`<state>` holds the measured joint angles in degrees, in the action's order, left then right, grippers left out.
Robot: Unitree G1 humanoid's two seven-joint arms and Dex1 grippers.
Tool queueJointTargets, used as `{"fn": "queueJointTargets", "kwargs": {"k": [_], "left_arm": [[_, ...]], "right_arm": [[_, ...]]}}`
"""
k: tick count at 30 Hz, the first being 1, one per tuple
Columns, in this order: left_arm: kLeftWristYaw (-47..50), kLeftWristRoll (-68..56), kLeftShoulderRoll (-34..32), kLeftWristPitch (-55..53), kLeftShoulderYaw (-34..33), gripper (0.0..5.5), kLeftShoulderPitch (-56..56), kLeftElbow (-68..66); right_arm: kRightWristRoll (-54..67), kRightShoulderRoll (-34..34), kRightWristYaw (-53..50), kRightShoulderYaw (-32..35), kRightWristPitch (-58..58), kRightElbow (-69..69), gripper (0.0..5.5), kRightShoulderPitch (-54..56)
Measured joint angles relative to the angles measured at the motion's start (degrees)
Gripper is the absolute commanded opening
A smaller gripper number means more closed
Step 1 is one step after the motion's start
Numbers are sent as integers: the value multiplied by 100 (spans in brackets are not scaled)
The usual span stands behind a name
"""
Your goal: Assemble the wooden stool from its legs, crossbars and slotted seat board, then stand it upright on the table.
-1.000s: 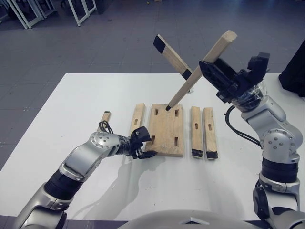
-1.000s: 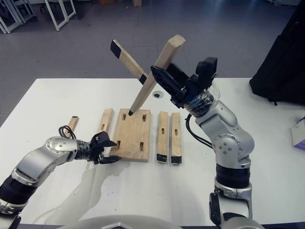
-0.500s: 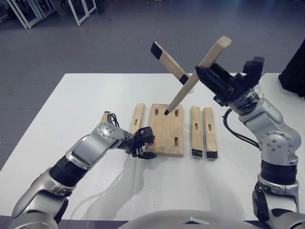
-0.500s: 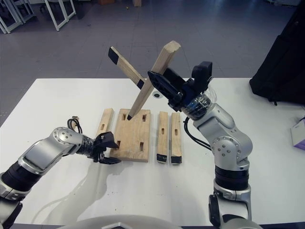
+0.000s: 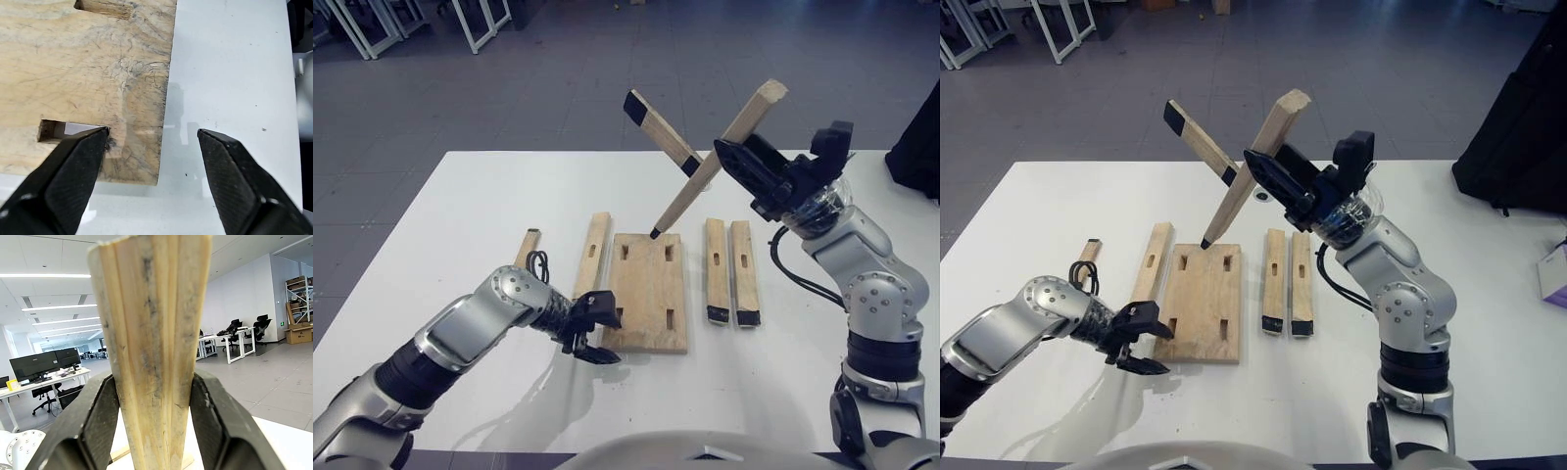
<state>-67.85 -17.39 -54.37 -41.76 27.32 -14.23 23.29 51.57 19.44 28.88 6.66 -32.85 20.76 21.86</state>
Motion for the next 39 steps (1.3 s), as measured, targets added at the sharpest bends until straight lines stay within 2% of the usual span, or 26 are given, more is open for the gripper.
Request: {"fn": "queueJointTargets", "kwargs": {"k": [6, 13, 20, 29, 39], "left_arm": [[-34, -41, -37, 86, -119, 336, 243, 118], [-33, -19, -32, 183, -106, 336, 274, 90], [-15, 6, -1, 232, -105, 336, 302, 16], [6, 150, 50, 333, -44, 336, 249, -94], [85, 317, 186, 404, -11, 336, 232, -133]], "right_arm": [[-865, 199, 793, -432, 541, -425, 201, 8], [-2242, 342, 2246, -1258, 1889, -1887, 201, 353], [-2569, 335, 3211, -1471, 2796, -2648, 201, 521], [-2441, 614, 4249, -1461, 2353, -3468, 201, 1084], [-2455, 603, 4608, -1417, 1613, -4874, 201, 2022]]}}
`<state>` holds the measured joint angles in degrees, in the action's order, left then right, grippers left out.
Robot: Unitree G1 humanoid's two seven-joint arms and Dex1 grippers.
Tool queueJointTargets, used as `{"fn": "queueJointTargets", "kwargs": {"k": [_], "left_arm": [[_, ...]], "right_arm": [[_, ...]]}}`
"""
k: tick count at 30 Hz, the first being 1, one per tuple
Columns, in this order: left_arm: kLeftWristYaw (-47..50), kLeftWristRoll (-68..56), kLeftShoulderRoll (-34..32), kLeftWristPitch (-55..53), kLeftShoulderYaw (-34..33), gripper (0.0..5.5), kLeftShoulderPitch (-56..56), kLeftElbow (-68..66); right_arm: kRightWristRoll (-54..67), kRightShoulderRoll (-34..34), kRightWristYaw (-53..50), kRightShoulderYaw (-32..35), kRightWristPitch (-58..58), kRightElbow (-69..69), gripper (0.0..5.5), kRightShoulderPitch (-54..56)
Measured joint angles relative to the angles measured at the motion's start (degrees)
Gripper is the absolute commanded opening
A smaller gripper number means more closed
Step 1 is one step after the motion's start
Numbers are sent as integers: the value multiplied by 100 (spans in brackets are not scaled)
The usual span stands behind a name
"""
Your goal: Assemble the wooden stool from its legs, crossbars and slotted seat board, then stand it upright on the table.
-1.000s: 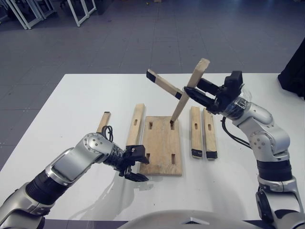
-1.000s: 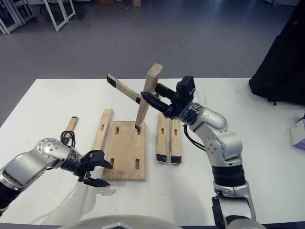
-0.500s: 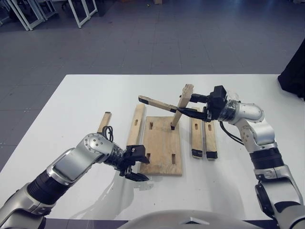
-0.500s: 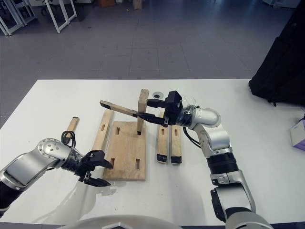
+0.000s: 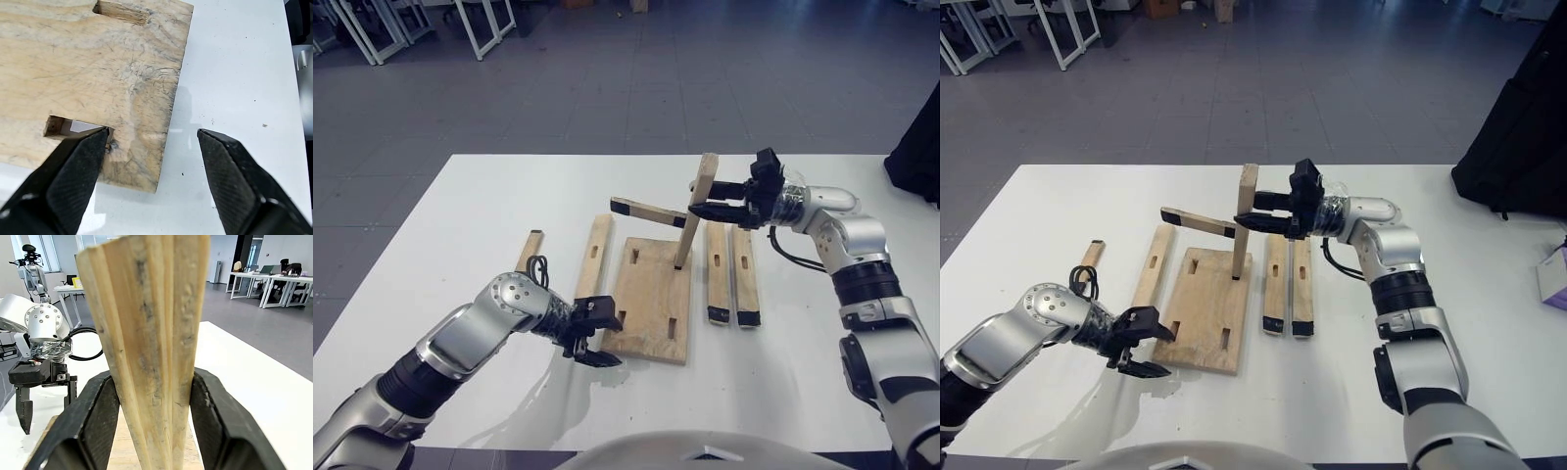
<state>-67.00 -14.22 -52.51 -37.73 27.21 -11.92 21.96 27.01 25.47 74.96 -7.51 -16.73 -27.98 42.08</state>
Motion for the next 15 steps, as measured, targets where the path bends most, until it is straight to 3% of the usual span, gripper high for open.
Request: {"fn": "queueJointTargets", "kwargs": {"k": [15], "left_arm": [[0, 181, 37, 122, 8, 336, 38, -21]], "right_arm": [[-40, 221, 574, 3, -217, -1255, 201, 461]]}}
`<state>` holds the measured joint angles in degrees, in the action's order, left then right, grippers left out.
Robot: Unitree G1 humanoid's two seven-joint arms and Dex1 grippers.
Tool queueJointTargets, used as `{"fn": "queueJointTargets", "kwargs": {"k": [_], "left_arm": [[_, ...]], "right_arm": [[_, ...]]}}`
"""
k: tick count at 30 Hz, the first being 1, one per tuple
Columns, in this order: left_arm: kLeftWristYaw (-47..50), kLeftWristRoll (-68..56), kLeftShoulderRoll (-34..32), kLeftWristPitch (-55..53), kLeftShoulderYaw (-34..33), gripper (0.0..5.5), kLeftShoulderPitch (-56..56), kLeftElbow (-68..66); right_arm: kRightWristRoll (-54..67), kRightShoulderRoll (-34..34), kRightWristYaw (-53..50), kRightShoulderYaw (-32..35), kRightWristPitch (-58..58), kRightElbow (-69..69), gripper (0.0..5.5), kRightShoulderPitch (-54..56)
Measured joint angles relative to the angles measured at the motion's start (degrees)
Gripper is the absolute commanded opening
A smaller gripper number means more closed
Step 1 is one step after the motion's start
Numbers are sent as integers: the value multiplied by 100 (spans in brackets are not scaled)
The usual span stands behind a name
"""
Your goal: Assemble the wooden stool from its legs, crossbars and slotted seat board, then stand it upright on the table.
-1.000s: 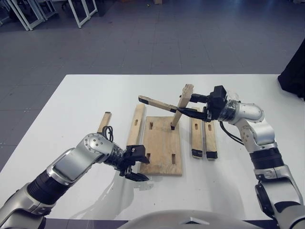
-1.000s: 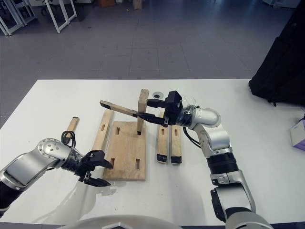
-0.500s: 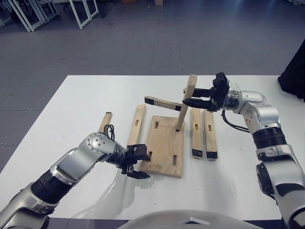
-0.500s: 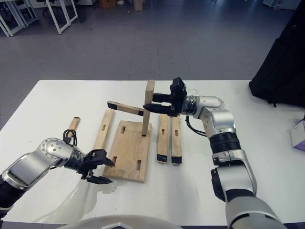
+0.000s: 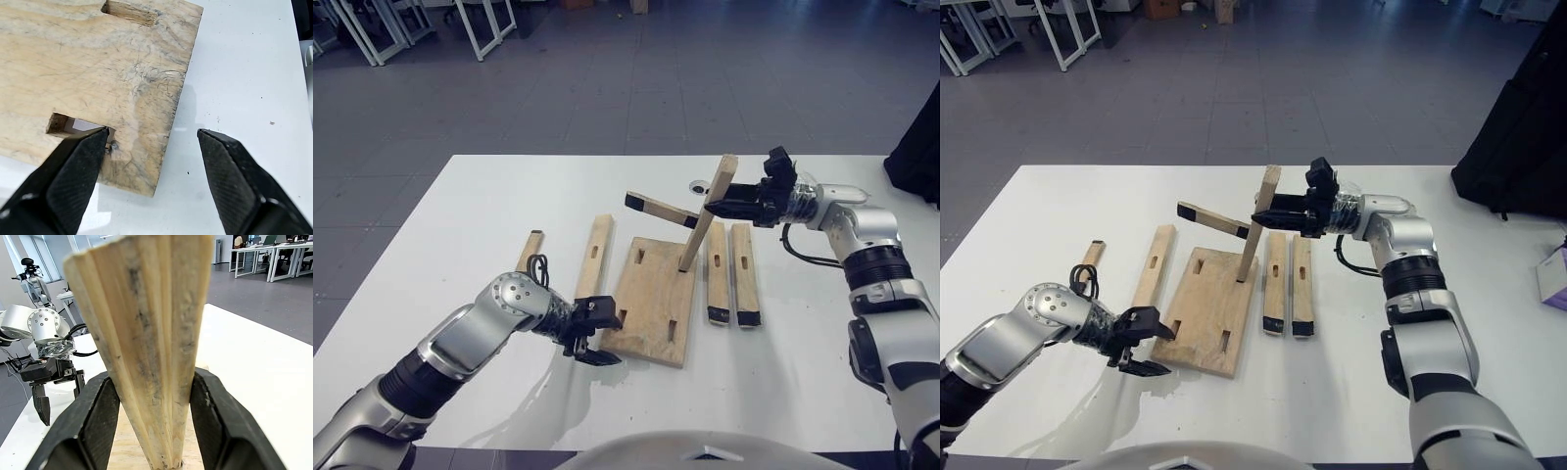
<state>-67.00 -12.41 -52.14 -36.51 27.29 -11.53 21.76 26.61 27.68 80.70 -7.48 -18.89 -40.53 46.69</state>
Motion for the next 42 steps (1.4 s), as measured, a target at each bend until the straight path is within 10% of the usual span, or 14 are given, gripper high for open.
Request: {"fn": "queueJointTargets", "kwargs": {"k": [8, 29, 42], "left_arm": [[124, 43, 132, 101, 16, 336, 12, -1], [498, 150, 114, 100, -85, 336, 367, 337], [579, 152, 89, 105, -113, 336, 452, 405]], "right_arm": [[-472, -208, -189, -88, -270, -284, 358, -325], [921, 16, -1950, 1930, -922, 3456, 358, -1598], [896, -900, -3731, 1987, -337, 2917, 358, 438]]}}
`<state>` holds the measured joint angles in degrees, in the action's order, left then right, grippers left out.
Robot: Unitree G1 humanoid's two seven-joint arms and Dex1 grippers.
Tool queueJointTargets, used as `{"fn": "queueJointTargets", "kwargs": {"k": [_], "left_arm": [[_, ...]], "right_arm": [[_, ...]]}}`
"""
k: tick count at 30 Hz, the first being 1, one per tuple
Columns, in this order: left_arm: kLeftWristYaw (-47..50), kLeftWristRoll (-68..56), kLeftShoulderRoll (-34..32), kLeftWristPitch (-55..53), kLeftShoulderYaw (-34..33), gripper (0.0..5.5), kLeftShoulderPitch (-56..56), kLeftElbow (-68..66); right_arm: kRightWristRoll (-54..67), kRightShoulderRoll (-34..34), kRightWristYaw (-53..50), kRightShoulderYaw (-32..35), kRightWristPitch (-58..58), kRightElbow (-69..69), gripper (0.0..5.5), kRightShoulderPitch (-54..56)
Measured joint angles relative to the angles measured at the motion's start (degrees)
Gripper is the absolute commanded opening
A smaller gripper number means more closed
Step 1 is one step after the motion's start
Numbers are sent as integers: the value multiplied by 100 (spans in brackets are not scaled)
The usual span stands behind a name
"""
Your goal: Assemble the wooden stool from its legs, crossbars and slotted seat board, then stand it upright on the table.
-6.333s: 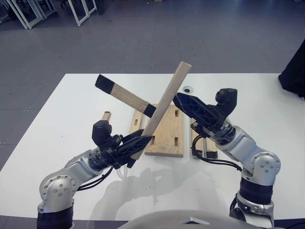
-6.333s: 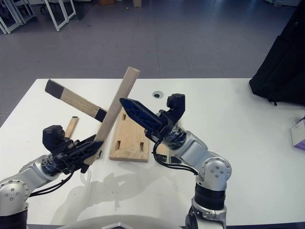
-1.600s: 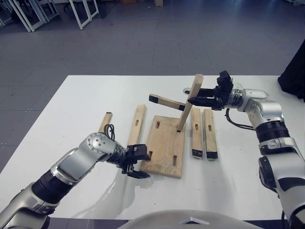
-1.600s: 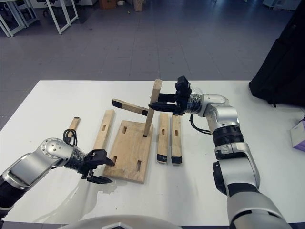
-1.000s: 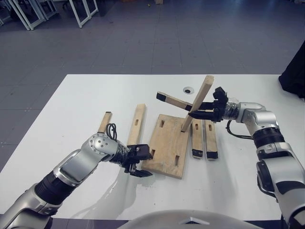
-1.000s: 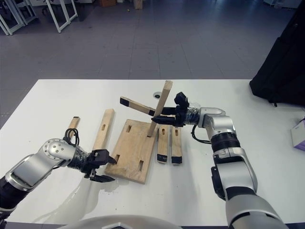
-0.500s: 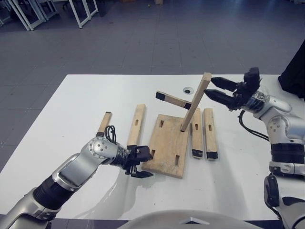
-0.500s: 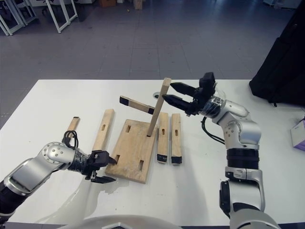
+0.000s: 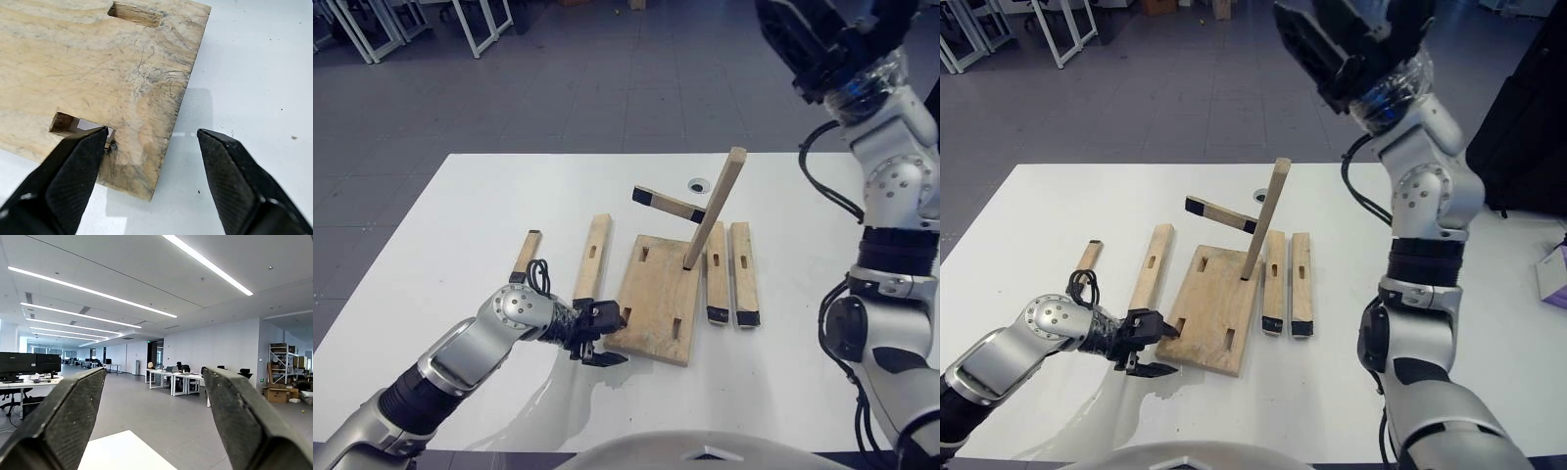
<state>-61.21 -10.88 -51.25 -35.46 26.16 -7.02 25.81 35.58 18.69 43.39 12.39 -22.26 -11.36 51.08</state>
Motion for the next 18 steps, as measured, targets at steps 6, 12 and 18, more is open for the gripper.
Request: {"fn": "queueJointTargets", "kwargs": {"k": [6, 12, 18], "left_arm": [[10, -9, 34, 41, 66, 336, 7, -41], [36, -9, 63, 78, 68, 336, 47, -54], [71, -12, 143, 194, 63, 336, 49, -147]], "right_arm": [[-1293, -258, 382, -1703, 788, -416, 358, -744], [-1405, -255, 383, -1847, 785, -457, 358, -846], [-1037, -417, 145, -1359, 569, -148, 358, -1029]]}}
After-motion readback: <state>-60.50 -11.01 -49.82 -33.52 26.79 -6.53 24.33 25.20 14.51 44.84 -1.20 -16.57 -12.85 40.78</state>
